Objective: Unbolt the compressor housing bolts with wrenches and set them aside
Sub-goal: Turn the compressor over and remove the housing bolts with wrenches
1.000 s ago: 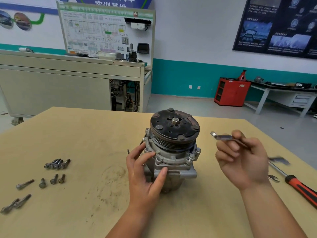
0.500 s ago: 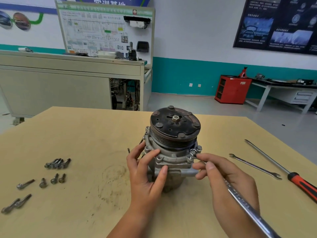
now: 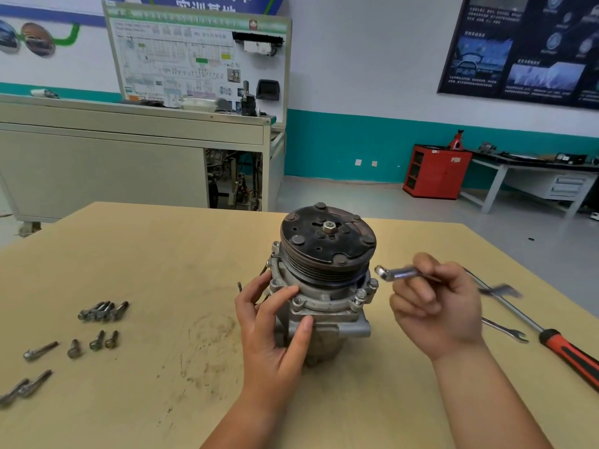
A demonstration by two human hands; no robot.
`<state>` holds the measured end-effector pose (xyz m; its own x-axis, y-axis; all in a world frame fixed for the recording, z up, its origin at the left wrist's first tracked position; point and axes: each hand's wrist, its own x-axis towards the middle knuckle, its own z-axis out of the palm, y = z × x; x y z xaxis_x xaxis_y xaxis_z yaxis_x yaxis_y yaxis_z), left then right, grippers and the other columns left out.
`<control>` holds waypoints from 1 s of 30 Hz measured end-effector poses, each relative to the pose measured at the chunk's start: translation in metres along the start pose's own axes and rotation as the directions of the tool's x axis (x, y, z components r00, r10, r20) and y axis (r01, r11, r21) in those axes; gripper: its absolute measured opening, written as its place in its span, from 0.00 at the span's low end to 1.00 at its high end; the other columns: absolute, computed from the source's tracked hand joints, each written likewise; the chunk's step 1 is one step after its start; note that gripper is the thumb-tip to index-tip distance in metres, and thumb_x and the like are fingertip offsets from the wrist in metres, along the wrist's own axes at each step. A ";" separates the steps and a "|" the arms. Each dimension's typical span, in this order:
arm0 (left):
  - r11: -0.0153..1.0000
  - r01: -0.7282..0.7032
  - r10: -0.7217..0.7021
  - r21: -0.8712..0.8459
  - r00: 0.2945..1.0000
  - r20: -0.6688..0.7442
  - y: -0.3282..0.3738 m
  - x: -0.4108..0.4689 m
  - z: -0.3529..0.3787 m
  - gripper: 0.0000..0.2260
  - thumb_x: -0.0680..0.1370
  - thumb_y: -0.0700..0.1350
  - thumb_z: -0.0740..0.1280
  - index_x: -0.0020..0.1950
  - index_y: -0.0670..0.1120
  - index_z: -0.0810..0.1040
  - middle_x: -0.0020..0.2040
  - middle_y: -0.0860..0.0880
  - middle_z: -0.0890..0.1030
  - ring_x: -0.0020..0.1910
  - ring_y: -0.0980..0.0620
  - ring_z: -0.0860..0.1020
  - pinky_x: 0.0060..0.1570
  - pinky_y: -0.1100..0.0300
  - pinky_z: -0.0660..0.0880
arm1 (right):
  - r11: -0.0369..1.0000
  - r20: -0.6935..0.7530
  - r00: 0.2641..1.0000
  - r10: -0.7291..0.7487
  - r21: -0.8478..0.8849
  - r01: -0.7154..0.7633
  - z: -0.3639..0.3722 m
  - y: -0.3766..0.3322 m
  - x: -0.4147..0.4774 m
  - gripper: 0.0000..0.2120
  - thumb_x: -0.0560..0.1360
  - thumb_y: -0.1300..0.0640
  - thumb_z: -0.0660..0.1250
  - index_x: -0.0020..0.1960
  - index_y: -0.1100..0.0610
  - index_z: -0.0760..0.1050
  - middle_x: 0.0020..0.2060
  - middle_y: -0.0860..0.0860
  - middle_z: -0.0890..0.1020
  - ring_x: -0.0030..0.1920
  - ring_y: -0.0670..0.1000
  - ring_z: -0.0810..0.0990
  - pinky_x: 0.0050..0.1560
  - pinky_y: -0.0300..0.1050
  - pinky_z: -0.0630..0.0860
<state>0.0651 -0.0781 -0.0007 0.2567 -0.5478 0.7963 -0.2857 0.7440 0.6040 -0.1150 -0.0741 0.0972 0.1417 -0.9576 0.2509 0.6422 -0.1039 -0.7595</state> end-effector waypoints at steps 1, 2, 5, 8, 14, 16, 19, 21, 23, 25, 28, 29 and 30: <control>1.000 0.004 -0.004 0.000 1.000 0.000 0.000 0.000 0.000 0.15 0.72 0.49 0.66 0.59 0.60 0.72 0.65 0.48 0.65 0.69 0.60 0.64 0.65 0.71 0.62 | 0.999 -0.034 0.999 -0.041 -0.015 0.041 0.000 0.007 -0.008 0.08 0.61 0.56 0.72 0.35 0.62 0.80 0.23 0.58 0.77 0.22 0.49 0.67 0.26 0.35 0.64; 1.000 0.008 -0.008 0.000 1.000 0.000 0.000 0.000 0.001 0.15 0.72 0.49 0.66 0.59 0.60 0.72 0.65 0.47 0.65 0.69 0.59 0.64 0.65 0.71 0.62 | 0.996 -0.073 0.994 -0.085 -0.006 0.085 -0.003 0.010 -0.018 0.06 0.57 0.54 0.72 0.31 0.57 0.80 0.22 0.55 0.76 0.21 0.48 0.68 0.25 0.32 0.65; 1.000 0.010 -0.010 0.001 1.000 0.000 0.000 -0.001 0.000 0.15 0.72 0.49 0.66 0.59 0.59 0.72 0.65 0.45 0.65 0.69 0.59 0.64 0.65 0.70 0.62 | 0.921 -0.164 0.924 -0.347 -0.247 0.302 0.008 0.023 -0.040 0.13 0.64 0.61 0.58 0.29 0.55 0.81 0.22 0.56 0.77 0.21 0.48 0.71 0.24 0.30 0.65; 1.000 0.009 -0.009 0.015 1.000 0.002 -0.001 -0.001 0.000 0.15 0.72 0.49 0.66 0.59 0.59 0.72 0.64 0.45 0.66 0.69 0.59 0.63 0.66 0.70 0.61 | 0.866 -0.161 0.915 -0.371 -0.417 0.277 0.019 0.037 -0.045 0.16 0.66 0.61 0.54 0.33 0.57 0.81 0.25 0.60 0.80 0.22 0.50 0.75 0.23 0.32 0.66; 1.000 0.000 0.000 0.026 1.000 0.000 -0.001 -0.001 0.000 0.16 0.72 0.49 0.66 0.59 0.60 0.71 0.65 0.47 0.65 0.69 0.58 0.63 0.65 0.70 0.61 | 0.720 -0.105 0.888 -0.447 -0.632 0.288 0.031 0.044 -0.047 0.12 0.68 0.60 0.54 0.37 0.56 0.77 0.29 0.58 0.82 0.24 0.50 0.77 0.23 0.35 0.67; 1.000 -0.002 0.002 0.026 1.000 0.000 0.000 0.000 0.000 0.16 0.72 0.49 0.65 0.59 0.60 0.71 0.65 0.46 0.65 0.69 0.59 0.63 0.65 0.70 0.61 | 0.762 -0.121 0.915 -0.385 -0.601 0.241 0.029 0.037 -0.045 0.13 0.67 0.59 0.54 0.33 0.58 0.78 0.27 0.60 0.81 0.23 0.51 0.77 0.22 0.34 0.67; 1.000 -0.015 0.015 0.027 1.000 0.002 0.000 0.000 0.000 0.16 0.72 0.49 0.65 0.59 0.60 0.71 0.64 0.45 0.66 0.69 0.60 0.63 0.65 0.70 0.61 | 0.846 -0.130 0.959 -0.252 -0.510 0.153 0.022 0.022 -0.038 0.14 0.64 0.61 0.55 0.29 0.58 0.79 0.24 0.60 0.79 0.20 0.52 0.74 0.21 0.33 0.66; 1.000 -0.012 0.011 0.021 1.000 0.004 0.000 0.000 0.001 0.16 0.72 0.49 0.65 0.59 0.60 0.72 0.65 0.46 0.65 0.69 0.60 0.63 0.65 0.71 0.62 | 0.903 -0.096 0.992 -0.087 -0.429 0.038 0.012 0.009 -0.024 0.10 0.60 0.61 0.58 0.26 0.57 0.78 0.20 0.59 0.75 0.17 0.50 0.69 0.21 0.32 0.65; 1.000 0.007 -0.007 0.009 1.000 0.006 0.001 0.000 0.000 0.15 0.72 0.50 0.65 0.58 0.61 0.72 0.65 0.47 0.65 0.69 0.60 0.63 0.65 0.71 0.62 | 0.943 -0.016 0.994 0.106 -0.316 -0.106 0.004 -0.002 -0.003 0.06 0.55 0.57 0.62 0.25 0.57 0.77 0.16 0.57 0.71 0.14 0.46 0.62 0.21 0.29 0.62; 1.000 -0.001 0.001 0.014 1.000 0.005 0.001 0.000 -0.001 0.17 0.72 0.50 0.66 0.59 0.64 0.72 0.65 0.46 0.65 0.69 0.59 0.64 0.65 0.71 0.62 | 0.945 0.105 0.973 0.205 -0.282 -0.169 -0.002 -0.007 0.016 0.09 0.53 0.53 0.67 0.28 0.58 0.78 0.16 0.55 0.71 0.15 0.45 0.58 0.23 0.30 0.61; 1.000 -0.023 0.023 0.005 0.999 -0.029 0.001 0.000 0.000 0.21 0.71 0.49 0.67 0.61 0.66 0.68 0.63 0.45 0.67 0.67 0.52 0.67 0.65 0.63 0.65 | 0.982 0.387 0.908 0.159 0.035 -0.187 -0.015 -0.008 0.028 0.13 0.66 0.59 0.66 0.46 0.66 0.79 0.23 0.58 0.78 0.22 0.49 0.63 0.28 0.37 0.67; 1.000 -0.025 0.026 0.009 0.998 -0.054 0.002 0.001 -0.001 0.21 0.71 0.49 0.68 0.61 0.64 0.67 0.62 0.47 0.67 0.65 0.48 0.68 0.64 0.58 0.66 | 0.974 0.400 0.913 0.082 0.160 -0.157 -0.022 -0.009 0.026 0.13 0.69 0.61 0.63 0.50 0.66 0.78 0.26 0.58 0.79 0.24 0.49 0.64 0.30 0.39 0.68; 0.999 -0.033 0.034 0.012 0.996 -0.082 0.005 0.002 -0.001 0.22 0.70 0.48 0.68 0.61 0.63 0.67 0.62 0.49 0.67 0.63 0.46 0.69 0.63 0.53 0.67 | 0.971 0.334 0.942 0.037 0.212 -0.114 -0.032 -0.012 0.025 0.12 0.70 0.60 0.62 0.51 0.63 0.78 0.27 0.56 0.79 0.25 0.48 0.67 0.30 0.39 0.69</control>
<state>0.0651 -0.0751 0.0035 0.3219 -0.4890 0.8107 -0.3052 0.7569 0.5778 -0.1433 -0.1049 0.0931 0.4092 -0.8159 0.4085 0.7670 0.0651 -0.6383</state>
